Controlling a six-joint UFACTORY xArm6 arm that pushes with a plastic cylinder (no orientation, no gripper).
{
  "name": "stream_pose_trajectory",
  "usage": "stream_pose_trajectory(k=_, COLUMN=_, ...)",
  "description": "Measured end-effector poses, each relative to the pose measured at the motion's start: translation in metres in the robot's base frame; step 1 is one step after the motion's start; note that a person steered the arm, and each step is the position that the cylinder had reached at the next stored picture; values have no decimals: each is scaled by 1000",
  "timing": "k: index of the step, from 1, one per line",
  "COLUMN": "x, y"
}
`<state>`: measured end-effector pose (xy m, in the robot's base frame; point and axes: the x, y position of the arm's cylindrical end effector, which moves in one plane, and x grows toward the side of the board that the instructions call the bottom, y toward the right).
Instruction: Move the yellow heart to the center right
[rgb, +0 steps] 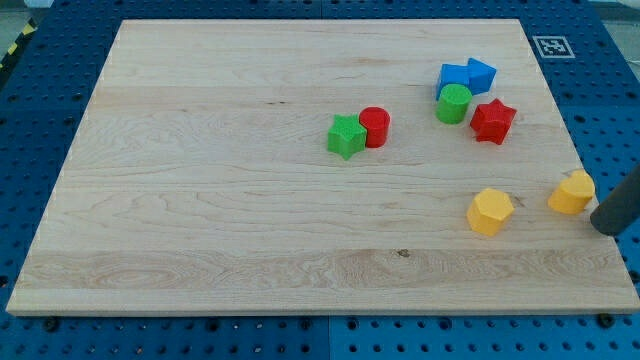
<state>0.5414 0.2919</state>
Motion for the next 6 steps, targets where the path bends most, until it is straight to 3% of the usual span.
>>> stream_pose_trajectory(k=2, x=-33, y=-1)
stream_pose_trajectory(k=3, x=-6, y=-3)
stream_pose_trajectory(k=4, x=-7, y=-24)
stream_pose_trajectory(k=5, x=-39, y=-26)
stream_pose_trajectory(k=6, x=-45, y=-26)
